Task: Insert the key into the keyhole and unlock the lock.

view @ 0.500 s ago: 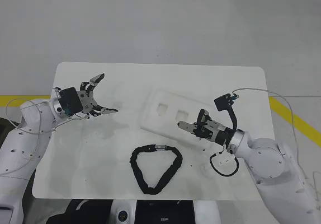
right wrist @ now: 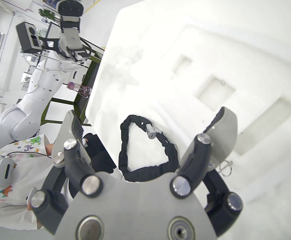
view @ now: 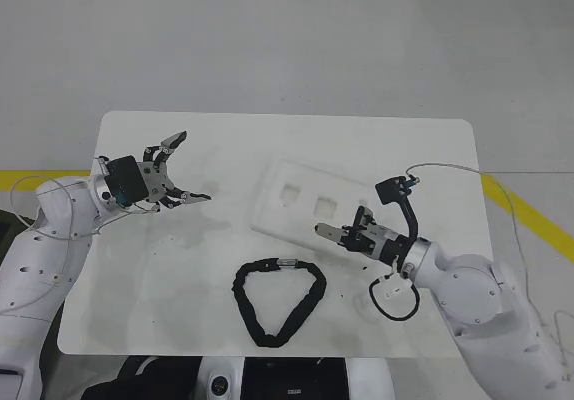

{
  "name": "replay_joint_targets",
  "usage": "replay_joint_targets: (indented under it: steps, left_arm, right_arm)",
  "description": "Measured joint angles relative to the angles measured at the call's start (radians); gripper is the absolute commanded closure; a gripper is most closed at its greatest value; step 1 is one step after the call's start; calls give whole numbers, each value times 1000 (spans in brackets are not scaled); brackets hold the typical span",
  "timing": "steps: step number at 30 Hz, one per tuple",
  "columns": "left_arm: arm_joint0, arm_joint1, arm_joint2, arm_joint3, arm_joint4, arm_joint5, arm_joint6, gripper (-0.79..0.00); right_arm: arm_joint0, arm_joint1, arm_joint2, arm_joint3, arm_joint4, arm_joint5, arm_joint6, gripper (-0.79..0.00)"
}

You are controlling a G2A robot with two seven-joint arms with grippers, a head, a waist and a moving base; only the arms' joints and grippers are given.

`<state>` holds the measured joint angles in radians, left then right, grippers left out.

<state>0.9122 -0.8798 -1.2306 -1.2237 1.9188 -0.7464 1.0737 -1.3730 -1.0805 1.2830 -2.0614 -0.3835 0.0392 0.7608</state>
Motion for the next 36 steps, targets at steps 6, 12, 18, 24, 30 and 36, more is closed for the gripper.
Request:
replay_joint_targets:
  steps: [6, 12, 18, 24, 30, 36]
  left_arm:
    - [0, 0, 0, 0, 0, 0, 0, -785]
    - [0, 0, 0, 0, 0, 0, 0, -785]
    - [0, 0, 0, 0, 0, 0, 0, -785]
    - [0, 0, 0, 0, 0, 0, 0, -785]
    - [0, 0, 0, 0, 0, 0, 0, -785]
    - [0, 0, 0, 0, 0, 0, 0, -785]
  right_arm:
    - [-14, 3, -18, -62, -81, 165, 64, -785]
    - [-4, 10, -24, -115, -207, 315, 164, -785]
    - [33, 11, -52, -98, -272, 400, 264, -785]
    - [81, 7, -96, -41, -307, 449, 325, -674]
    - [107, 6, -131, -39, -376, 499, 372, -597]
    - [132, 5, -156, -28, -445, 547, 418, -465]
